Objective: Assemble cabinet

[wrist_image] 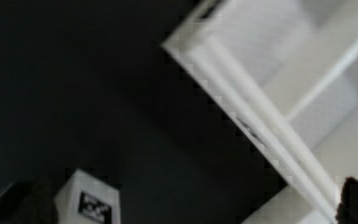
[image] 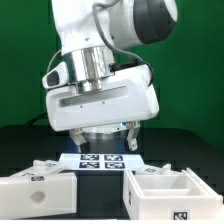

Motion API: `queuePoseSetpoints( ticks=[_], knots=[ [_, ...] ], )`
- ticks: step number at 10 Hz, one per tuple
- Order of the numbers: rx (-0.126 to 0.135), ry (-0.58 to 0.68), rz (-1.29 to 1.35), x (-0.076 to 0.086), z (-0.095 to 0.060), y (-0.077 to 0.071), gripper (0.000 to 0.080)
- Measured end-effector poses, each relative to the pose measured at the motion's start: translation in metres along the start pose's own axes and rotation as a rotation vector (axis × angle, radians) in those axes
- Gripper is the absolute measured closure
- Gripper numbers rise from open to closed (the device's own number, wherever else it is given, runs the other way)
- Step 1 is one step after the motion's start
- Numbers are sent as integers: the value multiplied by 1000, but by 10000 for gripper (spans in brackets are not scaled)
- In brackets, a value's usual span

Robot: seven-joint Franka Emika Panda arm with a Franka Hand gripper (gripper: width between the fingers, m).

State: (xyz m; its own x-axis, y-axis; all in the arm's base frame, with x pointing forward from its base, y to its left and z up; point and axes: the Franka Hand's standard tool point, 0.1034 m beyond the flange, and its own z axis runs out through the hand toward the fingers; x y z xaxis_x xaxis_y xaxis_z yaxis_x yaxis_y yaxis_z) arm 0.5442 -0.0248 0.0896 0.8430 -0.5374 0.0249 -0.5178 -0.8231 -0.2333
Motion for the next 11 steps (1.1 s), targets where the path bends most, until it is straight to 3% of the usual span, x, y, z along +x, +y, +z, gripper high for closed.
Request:
queuePoseSetpoints(
  ticks=[4, 6, 8, 9, 11],
  knots=[
    [-10, -2, -300, 0, 2, 6, 2],
    [-54, -20, -685, -9, 6, 49, 2],
    [-134, 41, -944, -7, 4, 71, 2],
    [-125, 17, -949, -12, 7, 71, 2],
    [-136, 9, -1055, -10, 7, 73, 2]
  ],
)
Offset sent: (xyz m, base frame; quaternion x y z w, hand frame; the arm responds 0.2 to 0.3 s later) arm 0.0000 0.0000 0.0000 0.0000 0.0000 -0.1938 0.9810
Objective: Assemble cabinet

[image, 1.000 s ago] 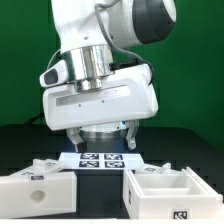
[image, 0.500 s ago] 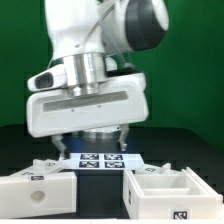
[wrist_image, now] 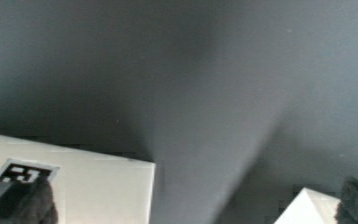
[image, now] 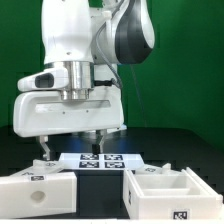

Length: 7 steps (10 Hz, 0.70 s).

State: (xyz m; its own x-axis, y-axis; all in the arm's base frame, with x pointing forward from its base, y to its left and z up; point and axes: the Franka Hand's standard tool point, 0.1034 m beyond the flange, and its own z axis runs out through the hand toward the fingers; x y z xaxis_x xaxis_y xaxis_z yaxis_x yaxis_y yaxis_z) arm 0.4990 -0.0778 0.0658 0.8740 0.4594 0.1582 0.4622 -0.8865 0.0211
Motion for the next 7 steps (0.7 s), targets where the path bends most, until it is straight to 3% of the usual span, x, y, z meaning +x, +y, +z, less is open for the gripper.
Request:
queuePoseSetpoints(
  ticks=[1, 2, 3, 4, 7],
  knots=[
    [-1, -7, -83, -4, 1, 2, 2],
    [7, -27, -199, -24, 3, 8, 2],
    [26, -43, -174, -42, 0, 23, 2],
    [34, -43, -135, -50, -2, 36, 2],
    [32, -46, -130, -52, -1, 38, 2]
  ],
)
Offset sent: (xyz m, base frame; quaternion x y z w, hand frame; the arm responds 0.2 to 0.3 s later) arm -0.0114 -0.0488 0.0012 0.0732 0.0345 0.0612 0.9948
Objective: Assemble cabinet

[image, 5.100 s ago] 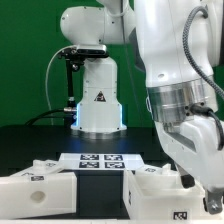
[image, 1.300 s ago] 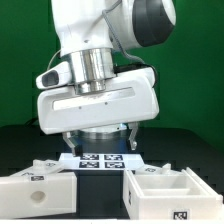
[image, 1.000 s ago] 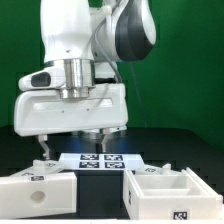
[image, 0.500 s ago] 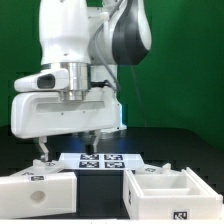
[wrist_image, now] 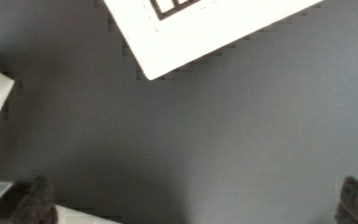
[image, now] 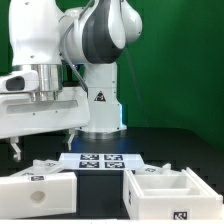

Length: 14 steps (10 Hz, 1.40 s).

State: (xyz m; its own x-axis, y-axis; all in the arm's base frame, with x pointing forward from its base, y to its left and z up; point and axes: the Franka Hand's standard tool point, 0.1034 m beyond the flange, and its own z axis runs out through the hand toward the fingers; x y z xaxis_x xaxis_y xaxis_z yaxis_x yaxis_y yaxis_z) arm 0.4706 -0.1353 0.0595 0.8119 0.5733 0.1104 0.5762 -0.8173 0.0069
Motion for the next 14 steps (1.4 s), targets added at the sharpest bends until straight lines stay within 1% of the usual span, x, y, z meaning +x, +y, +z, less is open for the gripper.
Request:
queuePoseSetpoints(
  ticks=[1, 2, 3, 4, 5, 7, 8, 9, 10, 11, 12, 14],
  knots=[
    [-3, -11, -120, -8, 2, 3, 2],
    [-39, -25, -210, -26, 11, -3, 2],
    [-55, -51, -297, -44, 17, -19, 2],
    [-69, -63, -357, -57, 19, -23, 2],
    [-68, -66, -340, -61, 20, -23, 2],
    [-68, -68, -339, -61, 20, -22, 2],
    [-24, -80, -329, -65, 22, -22, 2],
    [-5, -87, -293, -66, 26, -17, 2],
    [-5, -91, -274, -63, 30, -16, 2],
    [9, -95, -245, -61, 33, -18, 2],
    [8, -97, -248, -63, 36, -21, 2],
    [-20, -98, -256, -69, 42, -29, 2]
  ],
)
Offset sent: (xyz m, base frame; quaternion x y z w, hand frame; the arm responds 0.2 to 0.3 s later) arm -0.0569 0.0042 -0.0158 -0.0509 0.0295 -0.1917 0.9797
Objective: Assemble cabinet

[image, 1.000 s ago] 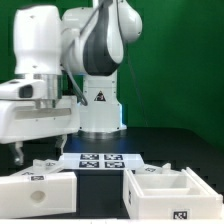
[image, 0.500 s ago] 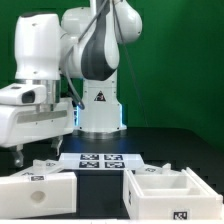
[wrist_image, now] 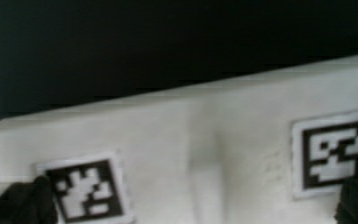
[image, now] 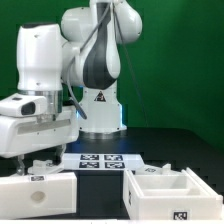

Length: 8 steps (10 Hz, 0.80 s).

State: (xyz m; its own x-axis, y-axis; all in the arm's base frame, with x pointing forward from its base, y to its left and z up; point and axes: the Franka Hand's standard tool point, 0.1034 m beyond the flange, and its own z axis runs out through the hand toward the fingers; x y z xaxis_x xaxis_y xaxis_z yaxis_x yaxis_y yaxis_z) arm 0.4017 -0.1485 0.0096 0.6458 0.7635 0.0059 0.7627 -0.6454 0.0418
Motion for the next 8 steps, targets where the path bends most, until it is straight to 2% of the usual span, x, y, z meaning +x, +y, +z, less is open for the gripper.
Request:
queuePoseSetpoints(
  ticks=[1, 2, 3, 4, 5, 6, 7, 8],
  knots=[
    [2, 0, 2, 0, 0, 1, 87],
    [2, 0, 2, 0, 0, 0, 224],
    [3, 0, 3, 0, 0, 0, 224],
    [3, 0, 5, 0, 0, 0, 405],
    [3, 0, 7, 0, 0, 0, 542],
    [0, 0, -3, 3, 0, -1, 542],
    [-5, 3, -66, 17, -3, -6, 717],
    [-4, 6, -124, 32, -9, -10, 735]
  ],
)
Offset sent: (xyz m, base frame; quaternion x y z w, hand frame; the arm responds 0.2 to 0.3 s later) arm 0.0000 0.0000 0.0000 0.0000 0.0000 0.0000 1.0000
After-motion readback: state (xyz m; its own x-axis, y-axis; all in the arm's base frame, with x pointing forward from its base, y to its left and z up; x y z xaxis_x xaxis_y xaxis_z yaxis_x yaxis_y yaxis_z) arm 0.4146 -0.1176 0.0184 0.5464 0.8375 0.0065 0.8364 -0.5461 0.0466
